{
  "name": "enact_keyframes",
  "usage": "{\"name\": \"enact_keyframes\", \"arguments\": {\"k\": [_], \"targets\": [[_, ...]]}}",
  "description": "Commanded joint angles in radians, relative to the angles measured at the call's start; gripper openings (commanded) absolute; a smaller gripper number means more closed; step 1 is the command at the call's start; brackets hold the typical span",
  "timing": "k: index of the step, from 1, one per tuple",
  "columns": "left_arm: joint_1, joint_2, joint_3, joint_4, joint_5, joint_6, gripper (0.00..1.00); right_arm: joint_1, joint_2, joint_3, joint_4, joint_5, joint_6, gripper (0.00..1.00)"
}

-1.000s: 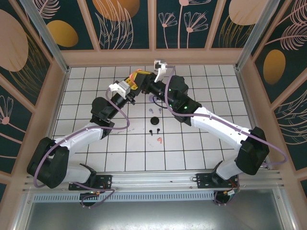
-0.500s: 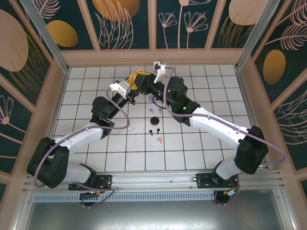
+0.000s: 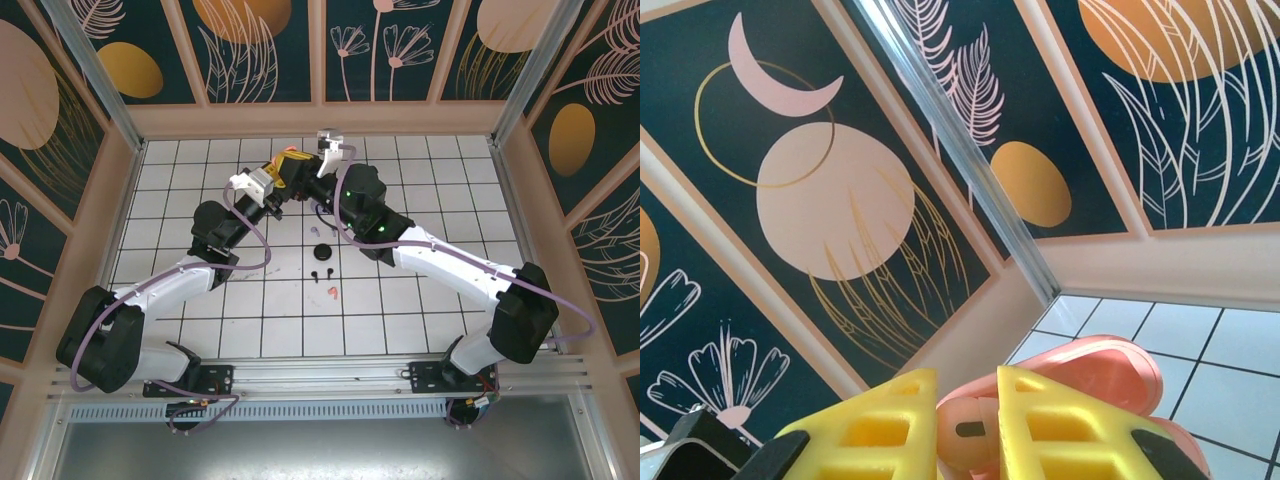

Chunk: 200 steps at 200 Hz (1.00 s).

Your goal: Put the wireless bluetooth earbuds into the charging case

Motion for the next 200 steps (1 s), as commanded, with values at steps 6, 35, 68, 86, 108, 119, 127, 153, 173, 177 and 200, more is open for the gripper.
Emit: {"name": "enact_keyframes", "arguments": {"k": [6, 35, 68, 86, 108, 119, 127, 153, 173, 177, 200], "targets": [[-0.007, -0.027, 0.053, 0.053, 0.015, -0.014, 0.00, 0.023, 0.025, -0.018, -0.074, 0.010, -0.029, 0.18], [-0.006, -0.032, 0.054, 0.053, 0.014, -0.013, 0.00, 0.023, 0.024, -0.020, -0.088, 0.031, -0.026, 0.17], [-0.007, -0.036, 0.058, 0.045, 0.017, -0.011, 0.00, 0.023, 0.021, -0.020, -0.090, 0.036, -0.024, 0.17], [-0.007, -0.040, 0.057, 0.043, 0.015, -0.010, 0.00, 0.022, 0.022, -0.020, -0.093, 0.036, -0.017, 0.21], [-0.007, -0.036, 0.060, 0.037, 0.019, -0.016, 0.00, 0.020, 0.025, -0.016, -0.096, 0.036, 0.001, 0.27], [-0.007, -0.036, 0.058, 0.037, 0.020, -0.018, 0.00, 0.019, 0.027, -0.013, -0.101, 0.040, 0.006, 0.29], [-0.007, -0.038, 0.058, 0.037, 0.019, -0.019, 0.00, 0.017, 0.027, -0.012, -0.101, 0.042, 0.011, 0.30], [-0.007, -0.040, 0.054, 0.038, 0.020, -0.022, 0.00, 0.011, 0.028, -0.011, -0.105, 0.044, 0.032, 0.32], [-0.007, -0.041, 0.055, 0.038, 0.022, -0.024, 0.00, 0.006, 0.033, -0.006, -0.107, 0.041, 0.043, 0.34], [-0.006, -0.041, 0.053, 0.037, 0.022, -0.025, 0.00, 0.005, 0.033, -0.005, -0.108, 0.041, 0.044, 0.34], [-0.007, -0.041, 0.052, 0.037, 0.021, -0.027, 0.00, -0.002, 0.039, 0.006, -0.115, 0.035, 0.060, 0.39]]}}
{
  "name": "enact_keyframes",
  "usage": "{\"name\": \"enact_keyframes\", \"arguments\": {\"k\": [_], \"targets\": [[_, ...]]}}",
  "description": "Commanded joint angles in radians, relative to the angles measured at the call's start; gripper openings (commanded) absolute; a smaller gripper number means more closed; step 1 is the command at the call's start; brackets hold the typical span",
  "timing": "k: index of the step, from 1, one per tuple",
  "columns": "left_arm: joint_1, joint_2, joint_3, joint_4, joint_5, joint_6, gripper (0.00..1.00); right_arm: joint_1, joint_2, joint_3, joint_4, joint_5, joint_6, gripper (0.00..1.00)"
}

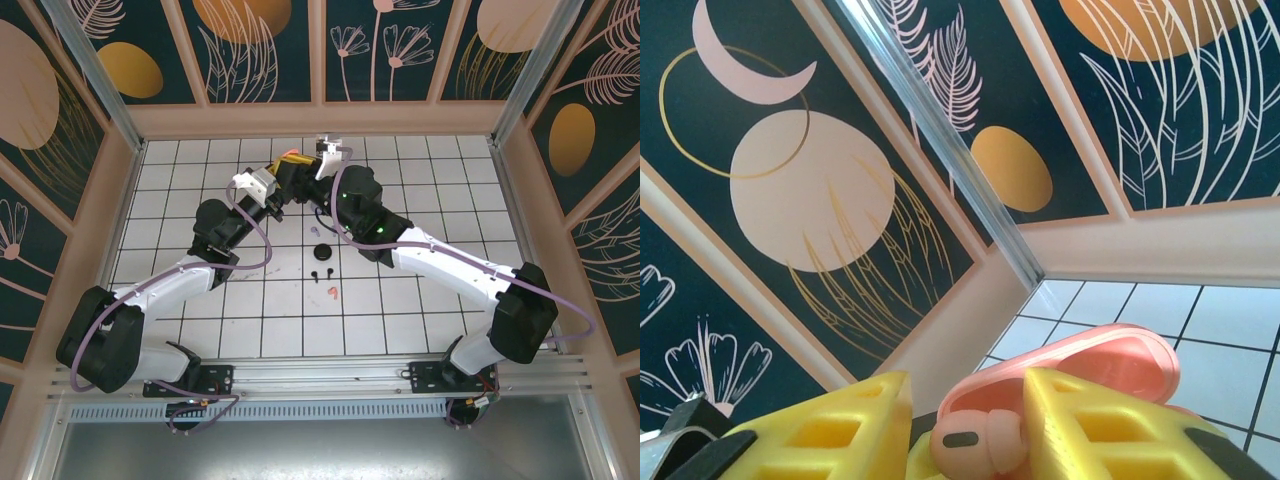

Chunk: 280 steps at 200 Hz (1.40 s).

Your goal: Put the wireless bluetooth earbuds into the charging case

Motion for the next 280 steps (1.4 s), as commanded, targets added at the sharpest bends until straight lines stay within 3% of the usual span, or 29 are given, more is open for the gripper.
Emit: {"name": "enact_keyframes", "arguments": {"k": [1, 151, 188, 234, 280], "targets": [[-0.007, -0.040, 0.048, 0.094, 0.020, -0.022, 0.00, -0.008, 0.036, 0.005, -0.071, 0.000, 0.038, 0.39], [-0.007, -0.043, 0.044, 0.093, 0.020, -0.021, 0.00, -0.056, 0.021, -0.025, -0.039, -0.043, 0.115, 0.47], [-0.007, -0.044, 0.029, 0.103, 0.004, -0.024, 0.00, -0.068, -0.036, -0.027, -0.052, -0.043, 0.114, 0.58], [-0.007, -0.077, -0.063, 0.149, -0.070, -0.027, 0.00, -0.112, -0.205, -0.038, -0.235, -0.029, 0.145, 0.63], [-0.007, -0.160, -0.162, 0.134, -0.140, -0.037, 0.00, -0.163, -0.286, -0.015, -0.645, 0.030, 0.175, 0.64]]}}
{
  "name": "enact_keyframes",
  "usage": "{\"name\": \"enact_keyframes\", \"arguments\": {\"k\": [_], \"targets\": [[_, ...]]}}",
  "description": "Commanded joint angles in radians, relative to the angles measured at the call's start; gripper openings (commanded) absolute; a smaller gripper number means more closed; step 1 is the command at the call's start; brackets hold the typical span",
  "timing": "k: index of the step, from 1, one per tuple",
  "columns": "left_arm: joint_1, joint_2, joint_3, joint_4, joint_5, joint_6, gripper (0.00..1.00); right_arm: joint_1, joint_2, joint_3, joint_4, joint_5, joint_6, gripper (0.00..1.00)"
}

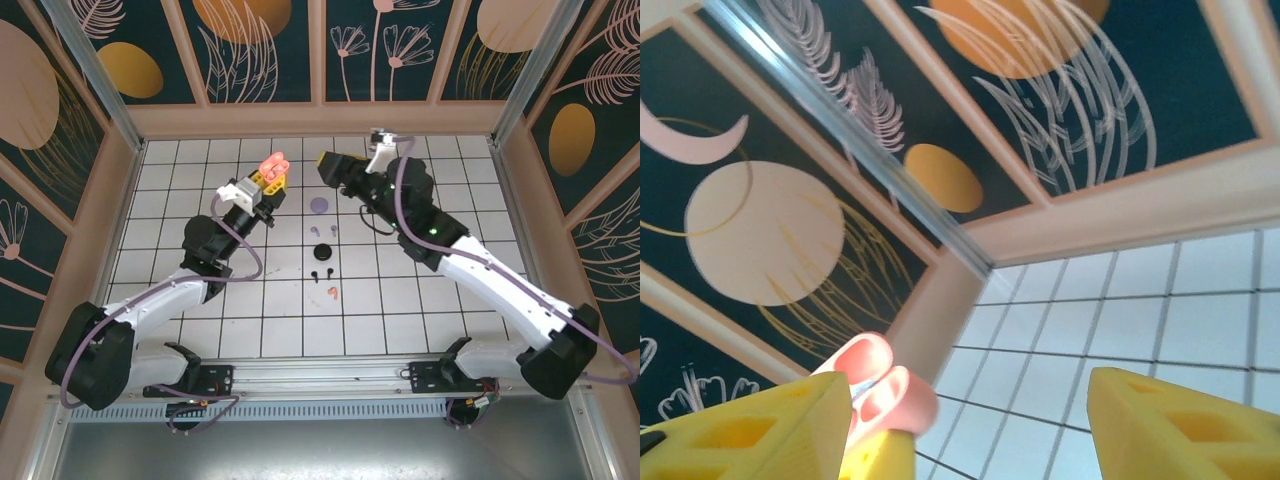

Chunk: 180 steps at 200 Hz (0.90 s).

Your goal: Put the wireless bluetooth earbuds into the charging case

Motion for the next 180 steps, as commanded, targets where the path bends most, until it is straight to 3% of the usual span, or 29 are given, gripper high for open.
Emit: {"name": "enact_keyframes", "arguments": {"k": [1, 43, 72, 117, 180], "targets": [[-0.006, -0.056, -0.042, 0.037, -0.054, -0.022, 0.00, -0.019, -0.018, 0.018, -0.294, 0.040, 0.034, 0.64], [-0.006, -0.162, -0.096, -0.053, -0.121, -0.026, 0.00, -0.013, 0.064, -0.001, -0.578, 0.000, 0.109, 0.62], [-0.006, -0.211, -0.106, -0.119, -0.151, -0.022, 0.00, 0.058, 0.142, -0.075, -0.623, 0.012, 0.127, 0.61], [-0.006, -0.247, -0.104, -0.146, -0.129, -0.013, 0.00, 0.181, 0.291, -0.108, -0.689, 0.049, 0.019, 0.57], [-0.006, -0.267, -0.107, -0.156, -0.117, -0.028, 0.00, 0.223, 0.429, -0.125, -0.682, 0.024, -0.035, 0.50]]}}
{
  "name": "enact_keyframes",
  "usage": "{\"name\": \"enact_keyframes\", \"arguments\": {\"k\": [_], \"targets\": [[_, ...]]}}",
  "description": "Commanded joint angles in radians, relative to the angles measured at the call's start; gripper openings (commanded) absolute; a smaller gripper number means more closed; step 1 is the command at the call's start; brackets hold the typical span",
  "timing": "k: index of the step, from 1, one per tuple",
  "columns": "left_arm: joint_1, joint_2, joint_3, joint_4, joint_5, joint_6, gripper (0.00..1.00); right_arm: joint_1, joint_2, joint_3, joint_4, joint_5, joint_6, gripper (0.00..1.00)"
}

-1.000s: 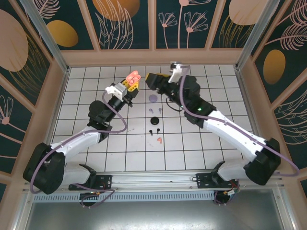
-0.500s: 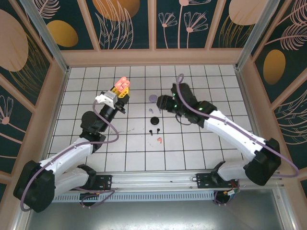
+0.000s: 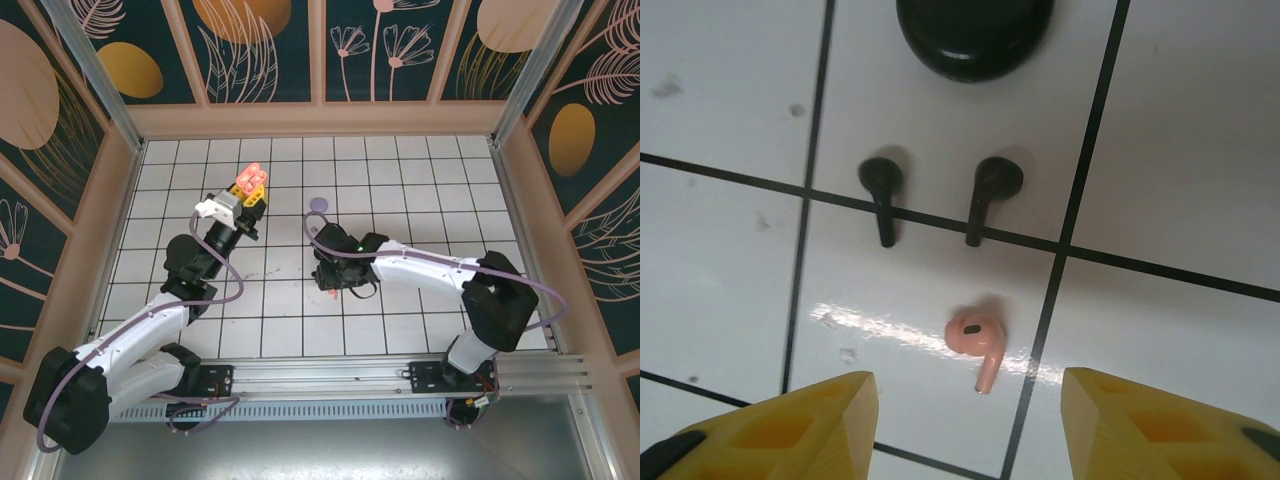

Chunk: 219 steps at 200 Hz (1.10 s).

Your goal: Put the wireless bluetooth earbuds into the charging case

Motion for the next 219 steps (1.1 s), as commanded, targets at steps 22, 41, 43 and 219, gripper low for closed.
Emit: {"name": "enact_keyframes", "arguments": {"k": [22, 41, 43, 219], "targets": [[-0.006, -0.022, -0.004, 0.008, 0.014, -0.020, 0.00, 0.020, 0.080, 0.005, -0.033, 0.008, -0.050, 0.48], [-0.006, -0.021, -0.002, 0.009, 0.014, -0.020, 0.00, 0.021, 0.108, 0.015, -0.026, 0.010, -0.054, 0.48], [-0.005, -0.021, -0.002, 0.009, 0.014, -0.022, 0.00, 0.021, 0.111, 0.016, -0.025, 0.010, -0.055, 0.48], [-0.005, 0.013, 0.007, 0.032, 0.017, -0.016, 0.00, 0.035, 0.210, 0.075, -0.019, 0.037, -0.078, 0.40]]}}
